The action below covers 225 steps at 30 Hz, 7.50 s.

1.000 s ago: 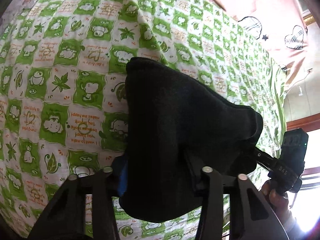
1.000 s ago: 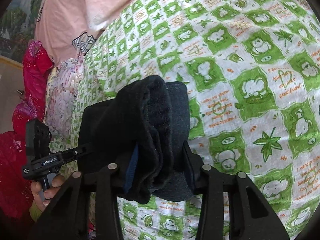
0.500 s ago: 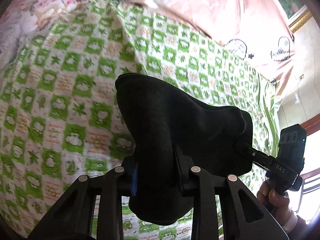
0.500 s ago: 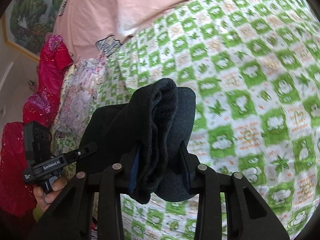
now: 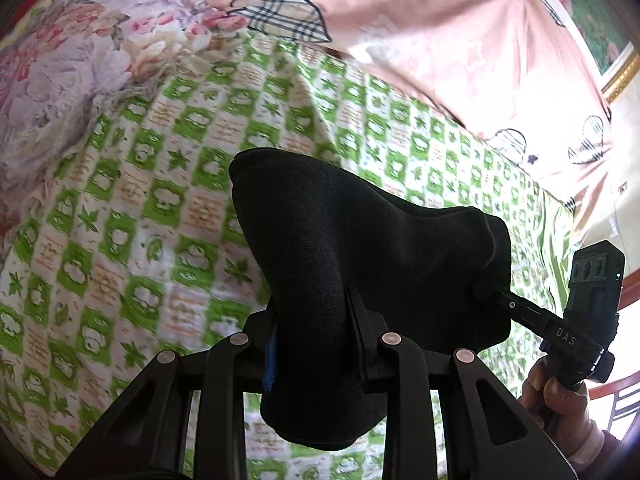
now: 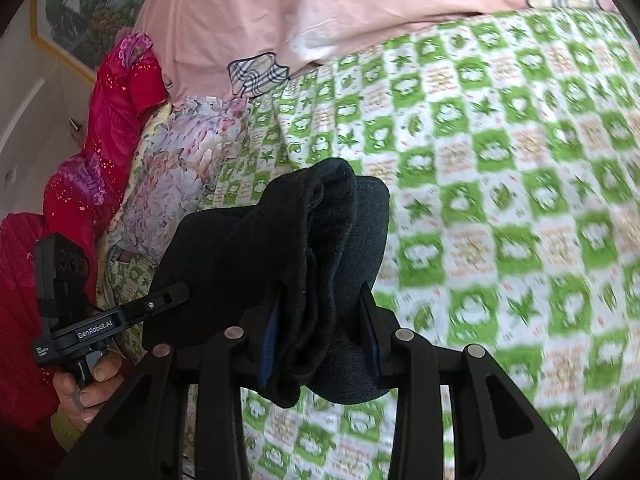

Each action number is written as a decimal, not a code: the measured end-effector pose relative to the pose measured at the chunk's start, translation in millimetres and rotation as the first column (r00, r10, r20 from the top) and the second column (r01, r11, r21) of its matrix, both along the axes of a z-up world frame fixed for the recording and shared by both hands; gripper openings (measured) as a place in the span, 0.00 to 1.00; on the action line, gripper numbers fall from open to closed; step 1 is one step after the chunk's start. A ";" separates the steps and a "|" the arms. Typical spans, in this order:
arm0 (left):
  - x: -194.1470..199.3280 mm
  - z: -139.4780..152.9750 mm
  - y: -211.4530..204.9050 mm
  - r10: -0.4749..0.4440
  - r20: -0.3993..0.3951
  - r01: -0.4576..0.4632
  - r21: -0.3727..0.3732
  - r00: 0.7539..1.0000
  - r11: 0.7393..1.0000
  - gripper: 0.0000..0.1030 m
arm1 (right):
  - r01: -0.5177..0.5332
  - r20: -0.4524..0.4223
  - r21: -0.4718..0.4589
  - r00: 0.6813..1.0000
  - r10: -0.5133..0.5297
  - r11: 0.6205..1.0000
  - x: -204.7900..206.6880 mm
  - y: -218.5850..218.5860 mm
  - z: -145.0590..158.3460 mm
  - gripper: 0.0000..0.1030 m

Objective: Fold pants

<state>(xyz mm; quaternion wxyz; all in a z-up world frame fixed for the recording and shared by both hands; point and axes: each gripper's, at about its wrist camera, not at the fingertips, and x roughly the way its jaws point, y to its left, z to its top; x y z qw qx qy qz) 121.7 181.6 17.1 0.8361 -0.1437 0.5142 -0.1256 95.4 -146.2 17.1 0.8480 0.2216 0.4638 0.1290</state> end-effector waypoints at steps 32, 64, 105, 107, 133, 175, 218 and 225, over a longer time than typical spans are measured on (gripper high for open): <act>16.8 -50.0 12.3 0.063 -0.034 -0.061 0.077 0.997 0.995 0.48 | -0.020 -0.095 -0.006 0.995 0.019 1.000 38.3 -9.2 -49.4 0.57; -26.1 -31.0 -2.6 0.113 0.048 -0.121 0.215 0.992 0.969 0.78 | -0.116 0.021 -0.192 0.992 0.122 0.975 -1.9 28.2 -5.5 0.80; -100.3 -24.1 -23.7 0.119 0.203 -0.182 0.334 0.972 0.925 0.87 | -0.176 0.159 -0.427 0.951 0.265 0.887 -66.5 85.9 -22.1 0.95; -100.9 -24.8 -23.7 0.120 0.210 -0.188 0.342 0.970 0.921 0.87 | -0.164 0.163 -0.421 0.954 0.252 0.892 -66.0 84.9 -22.8 0.95; -96.1 -28.4 -21.7 0.103 0.239 -0.187 0.360 0.966 0.914 0.91 | -0.129 0.225 -0.437 0.943 0.247 0.890 -60.8 88.5 -24.5 0.95; -93.1 -29.4 -20.5 0.091 0.240 -0.177 0.367 0.967 0.913 0.94 | -0.131 0.220 -0.438 0.944 0.247 0.890 -58.0 89.5 -26.9 0.95; -85.6 -23.3 -19.2 0.081 0.255 -0.174 0.365 0.964 0.915 0.94 | -0.123 0.231 -0.430 0.943 0.241 0.895 -51.0 85.2 -18.1 0.95; -82.0 -21.9 -17.2 0.085 0.255 -0.176 0.362 0.963 0.915 0.95 | -0.109 0.239 -0.426 0.944 0.228 0.898 -48.5 81.6 -14.7 0.95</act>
